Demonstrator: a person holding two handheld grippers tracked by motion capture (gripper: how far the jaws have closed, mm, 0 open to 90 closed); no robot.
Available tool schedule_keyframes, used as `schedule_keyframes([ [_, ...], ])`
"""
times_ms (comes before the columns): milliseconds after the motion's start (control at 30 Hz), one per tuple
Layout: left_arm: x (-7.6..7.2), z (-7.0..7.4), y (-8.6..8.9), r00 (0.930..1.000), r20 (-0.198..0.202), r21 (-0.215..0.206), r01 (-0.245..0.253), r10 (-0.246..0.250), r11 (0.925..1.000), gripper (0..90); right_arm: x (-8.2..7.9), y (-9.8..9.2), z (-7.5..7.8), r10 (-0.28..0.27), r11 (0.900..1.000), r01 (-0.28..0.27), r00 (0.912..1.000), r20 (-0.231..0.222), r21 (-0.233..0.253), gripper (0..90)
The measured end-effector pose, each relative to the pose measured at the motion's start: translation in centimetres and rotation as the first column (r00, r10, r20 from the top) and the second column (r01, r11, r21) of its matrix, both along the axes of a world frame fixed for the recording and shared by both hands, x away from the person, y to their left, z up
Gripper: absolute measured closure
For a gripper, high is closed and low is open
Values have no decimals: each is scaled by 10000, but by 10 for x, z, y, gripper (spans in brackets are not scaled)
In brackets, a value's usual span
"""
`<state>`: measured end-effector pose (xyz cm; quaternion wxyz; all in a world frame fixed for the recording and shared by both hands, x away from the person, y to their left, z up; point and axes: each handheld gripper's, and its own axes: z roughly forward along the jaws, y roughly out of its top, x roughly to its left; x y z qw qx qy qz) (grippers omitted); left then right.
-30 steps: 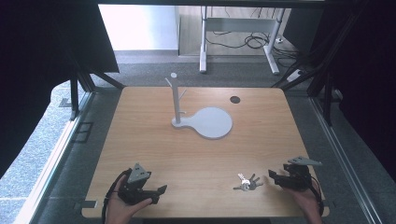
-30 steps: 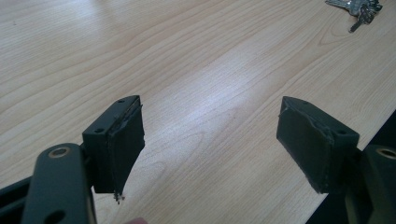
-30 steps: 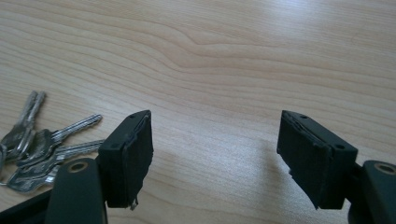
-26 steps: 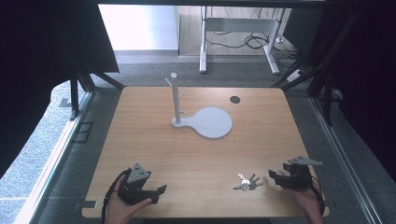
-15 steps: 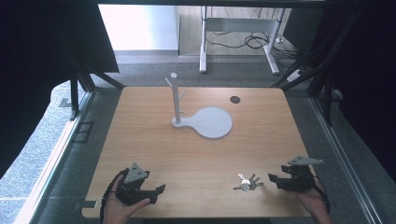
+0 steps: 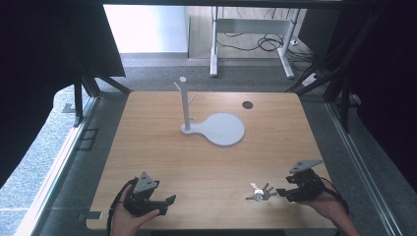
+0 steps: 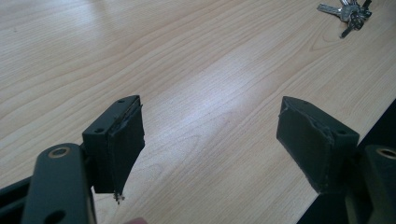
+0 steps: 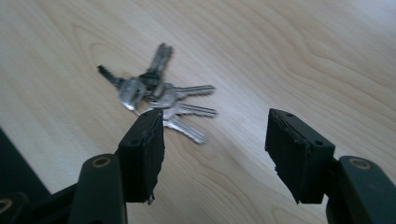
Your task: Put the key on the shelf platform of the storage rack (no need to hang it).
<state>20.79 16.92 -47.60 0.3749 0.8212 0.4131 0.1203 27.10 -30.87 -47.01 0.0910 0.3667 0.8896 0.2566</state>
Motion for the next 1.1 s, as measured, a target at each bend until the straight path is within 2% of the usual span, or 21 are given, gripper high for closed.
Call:
schedule_keyframes([
  [33, 0, 0, 0, 10000, -21, -15, -11, 11, 10000, 236, 2, 8, -2, 356, 9992, -359, 9992, -207, -160, 379],
  [100, 0, -1, 0, 10000, -27, -31, -24, 24, 10000, 236, 3, 13, -3, 514, 9983, -522, 9981, -330, -240, 379],
  [167, 0, 0, 1, 10000, -26, -24, -40, 40, 10000, 236, 5, 23, -8, 919, 9942, -947, 9943, -547, -509, 379],
  [433, 0, 0, 1, 10000, -9, -29, -44, 44, 10000, 236, 9, 43, -15, 1495, 9833, -1572, 9851, -850, -922, 378],
  [500, 0, 0, 1, 10000, -8, -31, -42, 42, 10000, 236, 9, 45, -15, 1531, 9822, -1616, 9842, -894, -961, 377],
  [567, 0, 0, 1, 10000, 3, -26, -30, 30, 10000, 236, 9, 52, -17, 1755, 9765, -1862, 9793, -1005, -1087, 373],
  [733, 0, 1, 1, 10000, 8, -30, -46, 46, 10000, 236, 9, 61, -22, 1929, 9704, -2067, 9746, -1140, -1251, 372],
  [767, 0, 1, 2, 10000, 8, -32, -51, 51, 10000, 236, 9, 65, -24, 2006, 9665, -2164, 9723, -1203, -1378, 373],
  [1100, -1, 2, 3, 10000, 49, -50, -80, 80, 10000, 236, 14, 77, -30, 2182, 9558, -2388, 9671, -1305, -1716, 387],
])
